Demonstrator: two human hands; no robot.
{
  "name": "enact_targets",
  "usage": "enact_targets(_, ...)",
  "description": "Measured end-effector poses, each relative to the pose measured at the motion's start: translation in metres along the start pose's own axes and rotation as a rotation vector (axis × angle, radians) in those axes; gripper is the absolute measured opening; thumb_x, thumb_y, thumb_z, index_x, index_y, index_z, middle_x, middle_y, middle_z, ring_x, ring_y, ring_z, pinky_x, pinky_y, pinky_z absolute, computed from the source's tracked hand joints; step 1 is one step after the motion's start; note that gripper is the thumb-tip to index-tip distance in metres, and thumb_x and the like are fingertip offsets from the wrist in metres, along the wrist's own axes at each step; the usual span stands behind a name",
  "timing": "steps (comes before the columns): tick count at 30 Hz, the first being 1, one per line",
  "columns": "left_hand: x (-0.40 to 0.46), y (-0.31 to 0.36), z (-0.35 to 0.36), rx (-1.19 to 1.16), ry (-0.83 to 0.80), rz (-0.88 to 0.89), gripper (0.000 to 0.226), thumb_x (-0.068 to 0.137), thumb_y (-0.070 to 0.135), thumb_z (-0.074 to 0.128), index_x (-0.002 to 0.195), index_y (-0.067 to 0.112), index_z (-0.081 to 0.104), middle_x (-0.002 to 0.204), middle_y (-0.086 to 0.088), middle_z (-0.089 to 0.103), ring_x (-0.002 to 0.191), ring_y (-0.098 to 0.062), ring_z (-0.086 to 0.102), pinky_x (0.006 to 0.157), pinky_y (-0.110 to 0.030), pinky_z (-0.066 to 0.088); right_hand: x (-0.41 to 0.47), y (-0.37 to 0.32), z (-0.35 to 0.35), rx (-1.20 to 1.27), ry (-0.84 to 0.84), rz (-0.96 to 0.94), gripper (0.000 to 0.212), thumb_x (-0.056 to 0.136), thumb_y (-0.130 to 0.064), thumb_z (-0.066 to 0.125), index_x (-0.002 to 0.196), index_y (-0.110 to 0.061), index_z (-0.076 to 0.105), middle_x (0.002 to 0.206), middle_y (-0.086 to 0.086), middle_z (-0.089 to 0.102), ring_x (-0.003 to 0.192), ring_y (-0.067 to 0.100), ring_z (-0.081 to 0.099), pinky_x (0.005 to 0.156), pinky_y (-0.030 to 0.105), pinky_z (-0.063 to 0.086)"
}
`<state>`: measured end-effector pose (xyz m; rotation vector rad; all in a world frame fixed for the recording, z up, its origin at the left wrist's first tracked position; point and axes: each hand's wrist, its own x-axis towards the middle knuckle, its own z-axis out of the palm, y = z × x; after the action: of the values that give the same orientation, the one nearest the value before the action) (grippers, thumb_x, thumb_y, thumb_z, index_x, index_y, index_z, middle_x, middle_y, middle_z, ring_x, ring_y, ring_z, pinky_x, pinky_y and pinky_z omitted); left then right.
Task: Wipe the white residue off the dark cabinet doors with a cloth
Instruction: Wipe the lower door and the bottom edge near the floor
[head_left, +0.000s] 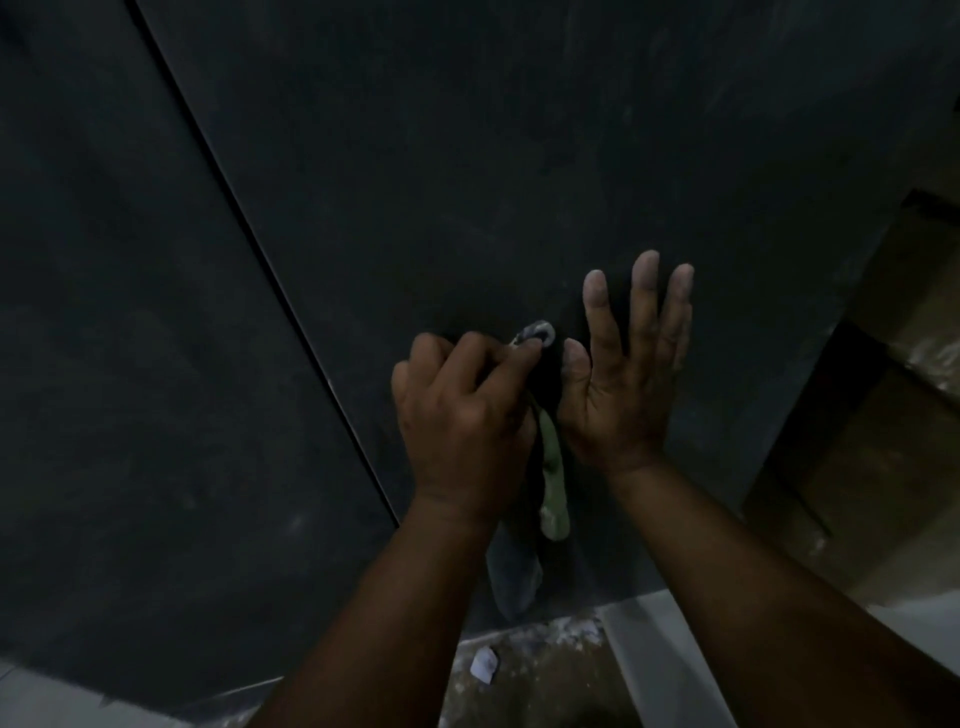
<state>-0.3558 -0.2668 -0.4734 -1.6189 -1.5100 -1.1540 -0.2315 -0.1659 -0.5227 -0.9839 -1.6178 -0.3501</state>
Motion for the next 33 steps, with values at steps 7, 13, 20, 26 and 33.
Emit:
enact_targets(7, -0.029, -0.034, -0.015, 0.053, -0.061, 0.104, 0.025, 0.078, 0.004, 0.082, 0.100, 0.016, 0.085, 0.080, -0.006, 0.070, 0.067, -0.031, 0.055, 0.063, -0.037, 0.032, 0.000, -0.003, 0.002, -0.013, 0.029, 0.003, 0.057, 0.104, -0.036, 0.039, 0.158, -0.020, 0.027, 0.165, 0.021, 0.021, 0.154, 0.047, 0.012, 0.124, 0.059, 0.014)
enact_targets(13, -0.002, -0.048, -0.032, 0.041, 0.146, -0.013, 0.014, 0.090, 0.011, 0.077, 0.099, 0.018, 0.085, 0.079, -0.004, 0.067, 0.070, -0.028, 0.050, 0.065, -0.038, 0.033, 0.001, -0.010, 0.004, -0.002, 0.030, 0.023, 0.059, 0.103, -0.036, 0.041, 0.157, -0.016, 0.029, 0.164, 0.026, 0.022, 0.154, 0.050, 0.009, 0.124, 0.060, 0.010)
enact_targets(20, -0.014, -0.057, -0.035, 0.034, 0.179, -0.027, 0.020, 0.092, 0.005, 0.073, 0.103, 0.017, 0.084, 0.077, -0.005, 0.064, 0.068, -0.028, 0.048, 0.065, -0.041, 0.036, -0.004, -0.034, 0.009, 0.017, 0.066, 0.119, 0.059, 0.106, -0.033, 0.042, 0.157, -0.008, 0.027, 0.162, 0.032, 0.023, 0.152, 0.055, 0.012, 0.124, 0.063, 0.011)
enact_targets(26, -0.049, -0.075, -0.048, 0.112, 0.015, 0.002, 0.028, 0.079, -0.002, 0.079, 0.100, 0.016, 0.085, 0.078, -0.006, 0.068, 0.068, -0.029, 0.049, 0.065, -0.038, 0.032, -0.007, -0.049, 0.007, 0.021, 0.046, 0.146, 0.060, 0.105, -0.032, 0.044, 0.156, -0.004, 0.028, 0.162, 0.033, 0.022, 0.151, 0.056, 0.013, 0.122, 0.066, 0.014)
enact_targets(33, -0.006, -0.079, -0.058, 0.016, 0.208, -0.081, 0.012, 0.094, 0.010, 0.076, 0.102, 0.015, 0.084, 0.078, -0.007, 0.066, 0.071, -0.028, 0.050, 0.064, -0.041, 0.039, -0.012, -0.063, 0.008, 0.068, 0.050, 0.207, 0.060, 0.106, -0.025, 0.047, 0.157, -0.003, 0.026, 0.164, 0.032, 0.019, 0.153, 0.053, 0.010, 0.124, 0.063, 0.013)
